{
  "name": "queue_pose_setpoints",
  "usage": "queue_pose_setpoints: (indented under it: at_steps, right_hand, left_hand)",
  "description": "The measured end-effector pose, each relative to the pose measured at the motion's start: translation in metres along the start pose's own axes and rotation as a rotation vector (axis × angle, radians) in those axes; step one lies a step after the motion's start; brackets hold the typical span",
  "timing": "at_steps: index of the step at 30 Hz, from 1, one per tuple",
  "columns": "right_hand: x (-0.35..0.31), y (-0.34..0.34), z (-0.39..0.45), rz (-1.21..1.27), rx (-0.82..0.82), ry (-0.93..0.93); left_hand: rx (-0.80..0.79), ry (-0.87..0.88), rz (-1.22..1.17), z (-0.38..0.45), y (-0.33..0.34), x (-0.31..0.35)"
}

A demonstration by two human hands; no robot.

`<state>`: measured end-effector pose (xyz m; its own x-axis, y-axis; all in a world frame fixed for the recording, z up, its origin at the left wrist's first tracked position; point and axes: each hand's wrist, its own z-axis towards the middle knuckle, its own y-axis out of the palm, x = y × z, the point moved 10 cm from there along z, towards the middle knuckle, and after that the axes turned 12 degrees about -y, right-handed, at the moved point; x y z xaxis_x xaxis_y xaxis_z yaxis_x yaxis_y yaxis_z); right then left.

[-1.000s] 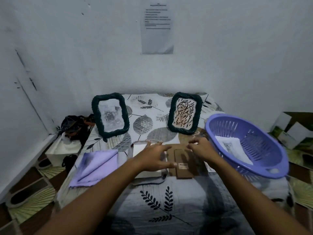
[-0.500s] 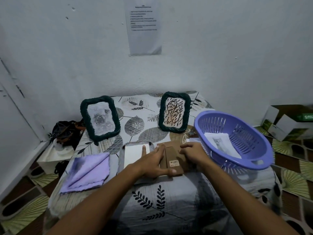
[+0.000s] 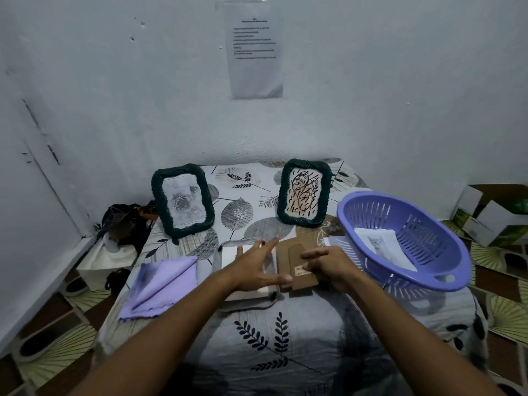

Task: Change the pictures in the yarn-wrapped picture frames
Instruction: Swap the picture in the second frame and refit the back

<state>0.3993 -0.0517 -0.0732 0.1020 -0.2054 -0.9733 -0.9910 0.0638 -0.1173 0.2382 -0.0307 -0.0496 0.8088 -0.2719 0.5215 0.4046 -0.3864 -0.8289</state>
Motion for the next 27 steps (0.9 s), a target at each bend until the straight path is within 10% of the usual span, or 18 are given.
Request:
queue_pose_setpoints:
  at_steps: [27]
  right_hand:
    - [-0.013,0.120,0.002,0.333,-0.127,-0.002]
  left_hand:
    - [0.008,-0.074,0.349,-0.057,-0.032,-0.108]
